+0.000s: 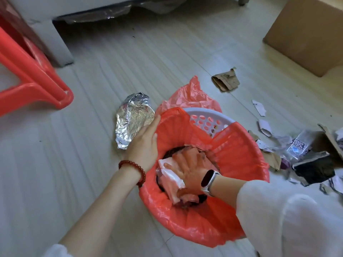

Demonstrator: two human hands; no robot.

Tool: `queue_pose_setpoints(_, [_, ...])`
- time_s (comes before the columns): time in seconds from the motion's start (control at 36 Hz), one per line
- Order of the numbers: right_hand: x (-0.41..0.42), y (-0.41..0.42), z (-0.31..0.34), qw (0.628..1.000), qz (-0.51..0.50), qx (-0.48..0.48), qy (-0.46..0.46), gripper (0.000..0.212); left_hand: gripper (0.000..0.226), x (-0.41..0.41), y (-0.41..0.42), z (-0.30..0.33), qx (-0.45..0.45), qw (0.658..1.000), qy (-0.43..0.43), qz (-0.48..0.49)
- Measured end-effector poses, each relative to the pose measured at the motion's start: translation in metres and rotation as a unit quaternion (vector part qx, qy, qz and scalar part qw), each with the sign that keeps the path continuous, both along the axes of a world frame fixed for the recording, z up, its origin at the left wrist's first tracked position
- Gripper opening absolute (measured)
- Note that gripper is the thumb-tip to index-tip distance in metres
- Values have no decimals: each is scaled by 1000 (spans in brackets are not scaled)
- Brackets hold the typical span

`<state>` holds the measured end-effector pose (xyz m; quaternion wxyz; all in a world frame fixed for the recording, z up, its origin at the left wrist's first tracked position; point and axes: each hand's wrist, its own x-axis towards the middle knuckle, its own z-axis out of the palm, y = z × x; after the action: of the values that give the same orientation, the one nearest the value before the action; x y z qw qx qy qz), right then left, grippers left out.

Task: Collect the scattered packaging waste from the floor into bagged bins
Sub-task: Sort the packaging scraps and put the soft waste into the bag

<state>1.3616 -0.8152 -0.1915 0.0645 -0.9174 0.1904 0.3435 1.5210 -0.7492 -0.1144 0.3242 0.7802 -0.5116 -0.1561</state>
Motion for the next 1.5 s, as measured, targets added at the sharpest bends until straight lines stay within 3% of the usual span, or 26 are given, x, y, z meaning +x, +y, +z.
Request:
queue_pose_setpoints(0.36, [-38, -12, 74, 987, -48, 32, -151, 103, 54, -3, 0, 9, 49, 999, 3, 4])
queue_pose_setpoints(0.47, [-50, -12, 111, 963, 19, 19, -267, 81, 54, -7, -1, 14, 60, 998, -2, 18])
queue_pose_setpoints(0.56, [-55, -9, 114, 907, 163, -77, -381, 50, 53, -8, 0, 14, 71, 997, -10, 19])
queue_pose_setpoints(0.61, [-56, -9, 106, 868, 240, -149, -407, 51, 54, -7, 2, 12, 72, 997, -14, 15])
queue_pose_setpoints(0.67, [-57, -9, 93, 872, 250, -187, -376, 48, 55, -8, 3, 12, 76, 997, -18, 13])
queue_pose_setpoints(0.72, [-59, -13, 79, 916, 183, -191, -302, 46, 55, -8, 4, 11, 82, 996, -23, 17])
queue_pose_setpoints(0.78, [-57, -13, 69, 965, 96, -139, -199, 62, 55, -9, 4, 10, 87, 996, -21, 19])
queue_pose_setpoints(0.86, [-50, -9, 53, 998, 11, -12, -52, 85, 56, -13, 4, 10, 85, 996, -20, 15])
queue_pose_setpoints(0.94, [-44, -6, 49, 994, -68, 72, 47, 90, 54, -17, 2, 11, 93, 994, -44, 21])
queue_pose_setpoints(1.14, [-32, -3, 50, 986, -103, 118, 63, 90, 57, -20, 2, 14, 117, 990, -75, 29])
queue_pose_setpoints(1.25, [-43, -11, 83, 976, -131, 171, -42, 66, 53, -25, -1, 22, 102, 988, -109, 46])
queue_pose_setpoints(1.33, [-56, -17, 114, 936, -186, 233, -188, 47, 45, -31, -12, 38, 35, 992, -113, 47])
queue_pose_setpoints(1.42, [-74, -26, 150, 912, -188, 198, -304, 27, 41, -44, -30, 61, -29, 996, -76, 37])
queue_pose_setpoints(1.5, [-106, -40, 180, 887, -218, 143, -382, 24, 38, -74, -53, 88, -88, 995, -52, 1])
